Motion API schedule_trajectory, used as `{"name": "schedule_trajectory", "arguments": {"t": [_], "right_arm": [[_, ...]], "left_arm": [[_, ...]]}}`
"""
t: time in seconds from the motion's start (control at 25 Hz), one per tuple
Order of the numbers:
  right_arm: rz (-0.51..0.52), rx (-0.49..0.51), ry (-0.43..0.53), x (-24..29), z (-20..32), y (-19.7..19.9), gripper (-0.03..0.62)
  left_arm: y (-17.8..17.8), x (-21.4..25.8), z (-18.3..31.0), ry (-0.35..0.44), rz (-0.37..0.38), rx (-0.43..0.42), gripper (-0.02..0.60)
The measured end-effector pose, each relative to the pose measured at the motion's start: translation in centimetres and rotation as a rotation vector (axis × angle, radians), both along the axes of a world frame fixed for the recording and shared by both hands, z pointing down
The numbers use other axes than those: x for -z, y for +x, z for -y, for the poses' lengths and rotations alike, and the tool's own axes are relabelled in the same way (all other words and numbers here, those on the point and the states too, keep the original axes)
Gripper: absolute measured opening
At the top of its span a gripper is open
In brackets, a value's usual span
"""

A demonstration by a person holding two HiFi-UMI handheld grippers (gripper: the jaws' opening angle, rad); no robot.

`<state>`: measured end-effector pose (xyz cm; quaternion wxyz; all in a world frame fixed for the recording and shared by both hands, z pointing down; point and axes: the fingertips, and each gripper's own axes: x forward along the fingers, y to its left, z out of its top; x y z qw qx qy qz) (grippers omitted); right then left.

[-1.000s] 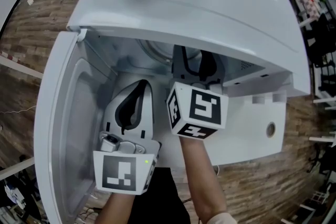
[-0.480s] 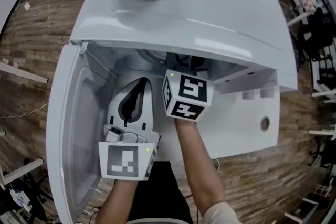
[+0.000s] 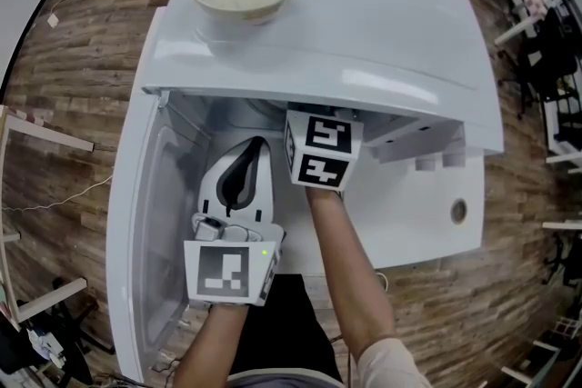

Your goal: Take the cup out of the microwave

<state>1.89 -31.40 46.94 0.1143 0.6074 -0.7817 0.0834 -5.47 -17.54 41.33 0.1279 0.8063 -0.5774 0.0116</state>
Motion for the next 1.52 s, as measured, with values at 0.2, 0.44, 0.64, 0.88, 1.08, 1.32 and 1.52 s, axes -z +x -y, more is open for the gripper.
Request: {"name": "schedule_trajectory", "arguments": {"t": [0.2,0.44,0.64,0.88,1.08,1.32,1.52], "right_arm": [[-0.045,-0.006,-0.032,-0.6,0.7,0.1,0.216],[-0.050,-0.032,-0.095,-1.4,1.5,0.7,0.196],[-0.070,-0.037,-0.119,-1.9,1.5,1.1,0.089],[-0.061,-0.022,-0.082,-1.3,1.3,1.0,0.081],[-0.054,-0.020,-0.041,0.0,0.8,0.9,0.080],[-0.035,-0.022,-0.023,0.9,-0.4,0.9,0.080],[-0.024,-0.031,-0.013,1.0,-1.6,1.0,0.080]], "left_arm": [[-0.1,0.8,0.1,0.016,-0.022,-0.006,0.009],[-0.3,0.5,0.5,0.005,-0.026,0.001,0.009],[-0.7,0.3,0.7,-0.004,-0.027,0.009,0.009],[-0.7,0.2,0.9,-0.009,-0.025,0.008,0.009],[-0.6,0.3,0.8,-0.008,-0.022,0.005,0.009],[-0.4,0.9,0.8,-0.003,-0.026,0.000,0.009],[-0.4,1.0,0.5,0.016,-0.002,-0.014,0.009]]}}
